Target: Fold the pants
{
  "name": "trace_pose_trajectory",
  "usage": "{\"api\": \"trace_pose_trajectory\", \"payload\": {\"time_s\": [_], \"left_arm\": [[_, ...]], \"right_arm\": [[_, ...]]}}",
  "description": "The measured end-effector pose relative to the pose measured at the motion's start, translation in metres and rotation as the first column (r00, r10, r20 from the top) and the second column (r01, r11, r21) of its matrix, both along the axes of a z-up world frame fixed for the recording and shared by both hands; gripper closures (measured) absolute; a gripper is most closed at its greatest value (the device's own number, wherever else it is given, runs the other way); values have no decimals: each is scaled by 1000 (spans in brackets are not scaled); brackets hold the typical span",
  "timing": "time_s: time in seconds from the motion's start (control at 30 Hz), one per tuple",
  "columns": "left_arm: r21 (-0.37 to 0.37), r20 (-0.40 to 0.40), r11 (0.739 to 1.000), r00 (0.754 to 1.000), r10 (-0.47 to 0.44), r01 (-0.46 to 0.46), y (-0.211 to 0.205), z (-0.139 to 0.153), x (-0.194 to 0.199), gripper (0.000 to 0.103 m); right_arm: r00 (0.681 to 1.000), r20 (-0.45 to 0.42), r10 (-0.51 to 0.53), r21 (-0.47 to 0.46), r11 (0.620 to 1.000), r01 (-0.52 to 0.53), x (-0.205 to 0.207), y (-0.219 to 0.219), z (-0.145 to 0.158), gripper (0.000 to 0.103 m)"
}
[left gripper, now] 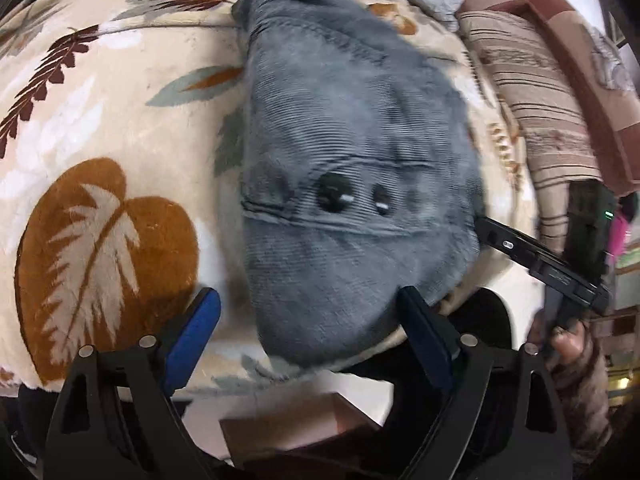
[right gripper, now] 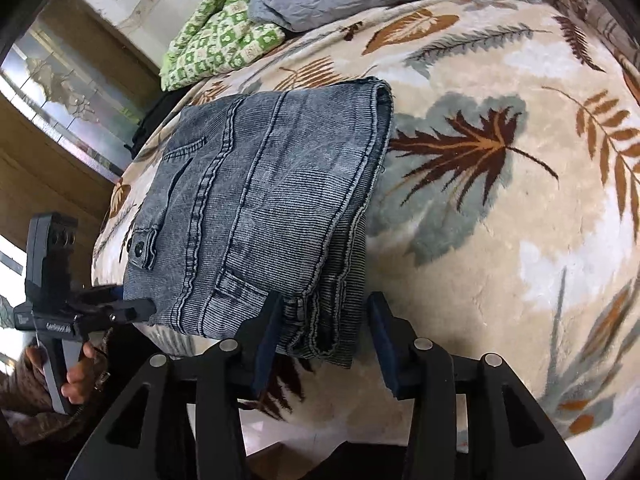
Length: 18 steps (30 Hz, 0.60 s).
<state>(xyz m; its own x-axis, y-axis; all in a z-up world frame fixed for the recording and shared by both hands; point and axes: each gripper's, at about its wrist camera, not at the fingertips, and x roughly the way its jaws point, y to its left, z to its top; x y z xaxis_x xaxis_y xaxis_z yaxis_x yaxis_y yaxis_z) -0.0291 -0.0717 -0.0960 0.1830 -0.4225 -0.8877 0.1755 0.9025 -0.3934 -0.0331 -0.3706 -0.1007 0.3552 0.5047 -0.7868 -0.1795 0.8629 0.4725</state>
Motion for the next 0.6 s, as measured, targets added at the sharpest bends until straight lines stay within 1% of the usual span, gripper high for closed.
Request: {"api": "trace_pose_trajectory", "payload": {"time_s": [0.07, 0.1, 0.13, 0.17, 0.2, 0.27, 0.33, 0.4, 0.5, 0.53, 0.6], "left_arm": [[-23, 41, 999, 998, -40, 41, 2, 21, -4, 14], [-30, 76, 998, 996, -54, 56, 4, 34, -6, 14], [-37, 103, 998, 993, -55, 59, 6, 43, -6, 14], [-35, 125, 998, 991, -46, 51, 8, 49, -3, 14], [-23, 149, 999, 988, -31, 35, 11, 56, 2, 13], [-2, 152, 1000, 988, -12, 13, 12, 57, 17, 13], [8, 116, 1000, 993, 8, -9, 13, 49, 34, 13], [1, 67, 999, 997, 35, -35, 13, 37, 51, 13], [-59, -14, 995, 996, 85, -85, 22, 20, 74, 13], [-93, -53, 991, 994, 93, -98, 22, 12, 81, 13], [-138, -101, 985, 991, 90, -104, 22, 4, 87, 13]], "right_arm": [[1000, 9, -4, 6, 1000, 4, 1, -2, 12, 56], [1000, 20, -12, 20, 1000, 12, 2, -4, 17, 55], [999, 37, -33, 53, 998, 31, 3, -10, 24, 52], [998, 46, -53, 79, 996, 50, 6, -14, 28, 44], [995, 52, -81, 105, 992, 75, 11, -19, 31, 38], [992, 44, -115, 134, 985, 108, 23, -24, 30, 37], [992, 17, -123, 159, 980, 119, 36, -24, 22, 37], [990, -23, -136, 182, 974, 138, 49, -25, 9, 37], [990, -45, -134, 223, 965, 141, 61, -22, -7, 37], [991, -49, -123, 240, 962, 131, 63, -20, -11, 37], [995, -43, -86, 295, 951, 95, 66, -18, -17, 37]]}}
